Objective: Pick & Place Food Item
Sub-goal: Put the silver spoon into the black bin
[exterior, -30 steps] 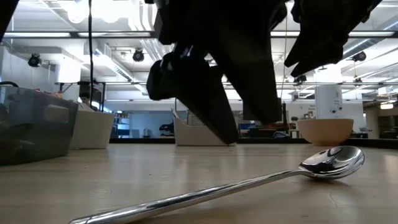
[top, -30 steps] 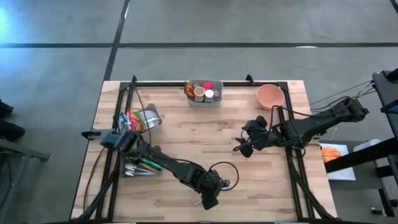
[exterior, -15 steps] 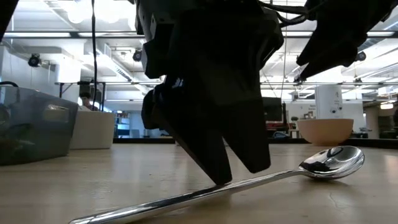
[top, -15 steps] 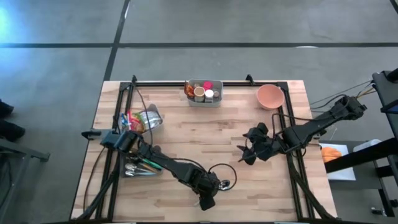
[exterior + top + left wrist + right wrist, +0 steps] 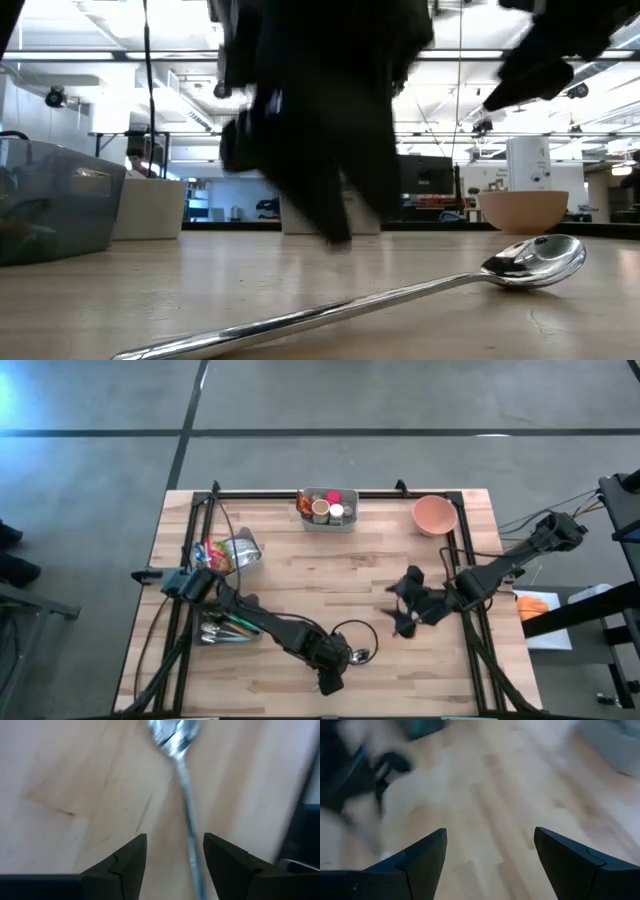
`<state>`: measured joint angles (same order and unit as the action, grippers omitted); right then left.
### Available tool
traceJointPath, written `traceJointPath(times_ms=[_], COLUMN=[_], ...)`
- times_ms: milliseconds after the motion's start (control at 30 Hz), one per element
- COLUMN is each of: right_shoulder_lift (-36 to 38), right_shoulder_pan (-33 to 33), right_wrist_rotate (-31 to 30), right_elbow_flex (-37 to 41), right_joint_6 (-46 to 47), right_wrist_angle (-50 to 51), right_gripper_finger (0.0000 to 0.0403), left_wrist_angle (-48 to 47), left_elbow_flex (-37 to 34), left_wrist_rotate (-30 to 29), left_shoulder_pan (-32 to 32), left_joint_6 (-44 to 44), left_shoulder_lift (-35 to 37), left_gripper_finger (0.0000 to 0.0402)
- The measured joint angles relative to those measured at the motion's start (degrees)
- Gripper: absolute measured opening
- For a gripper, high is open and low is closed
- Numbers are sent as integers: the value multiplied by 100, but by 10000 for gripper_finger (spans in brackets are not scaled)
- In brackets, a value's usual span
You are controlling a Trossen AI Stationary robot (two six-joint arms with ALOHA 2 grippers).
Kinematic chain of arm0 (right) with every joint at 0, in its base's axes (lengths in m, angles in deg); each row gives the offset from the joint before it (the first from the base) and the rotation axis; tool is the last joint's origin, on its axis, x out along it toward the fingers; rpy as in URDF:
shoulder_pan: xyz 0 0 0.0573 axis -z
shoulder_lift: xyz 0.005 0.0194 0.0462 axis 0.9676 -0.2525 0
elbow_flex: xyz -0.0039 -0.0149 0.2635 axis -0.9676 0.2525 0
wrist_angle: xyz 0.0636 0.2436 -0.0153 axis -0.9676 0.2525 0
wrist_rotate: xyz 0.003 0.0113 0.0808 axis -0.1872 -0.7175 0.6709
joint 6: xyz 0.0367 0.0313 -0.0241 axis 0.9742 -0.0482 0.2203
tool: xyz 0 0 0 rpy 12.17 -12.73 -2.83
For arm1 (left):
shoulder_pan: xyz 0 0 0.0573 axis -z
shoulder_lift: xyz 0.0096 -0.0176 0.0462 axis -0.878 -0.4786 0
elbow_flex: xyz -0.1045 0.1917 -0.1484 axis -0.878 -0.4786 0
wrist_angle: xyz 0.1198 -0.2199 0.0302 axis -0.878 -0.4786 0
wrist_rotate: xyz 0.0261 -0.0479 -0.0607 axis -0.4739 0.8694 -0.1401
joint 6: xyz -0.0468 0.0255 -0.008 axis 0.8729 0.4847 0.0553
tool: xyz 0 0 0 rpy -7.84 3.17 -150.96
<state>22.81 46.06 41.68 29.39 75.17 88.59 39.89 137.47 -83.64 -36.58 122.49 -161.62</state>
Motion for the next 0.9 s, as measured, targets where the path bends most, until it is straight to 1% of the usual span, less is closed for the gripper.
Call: traceJointPath(times_ms=[100, 233, 333, 433, 500, 667, 833, 900], right_shoulder_lift=[-85, -395, -904, -1552, -1970, -2857, -3602, -3875], right_shoulder_pan=[-231, -423, -460, -460, -460, -456, -455, -458], right_wrist_rotate=[526, 983, 1271, 1544, 1647, 1665, 2202, 2247], right_elbow_flex=[4, 7, 9, 6, -76, -693, -1482, -1790], right_joint_6=[-753, -996, -1273, -1774, -2111, -2639, -3141, -3240], right_wrist_angle=[-124, -415, -957, -1790, -2078, -2195, -1989, -1734], right_gripper_finger=[299, 299, 299, 299, 299, 299, 299, 299], left_wrist_angle=[2, -174, -357, -695, -951, -1621, -1764, -1760], left_elbow_flex=[0, -3, -6, -9, -9, -9, -22, -22], left_wrist_rotate=[-22, -20, -48, -35, -11, -92, -454, -560], left_shoulder_pan=[54, 120, 129, 135, 143, 155, 259, 290], left_joint_6=[-178, -503, -625, -619, -590, -558, -725, -804], left_shoulder_lift=[267, 548, 746, 817, 841, 969, 1205, 1289], left_gripper_finger=[199, 199, 199, 199, 199, 199, 199, 199])
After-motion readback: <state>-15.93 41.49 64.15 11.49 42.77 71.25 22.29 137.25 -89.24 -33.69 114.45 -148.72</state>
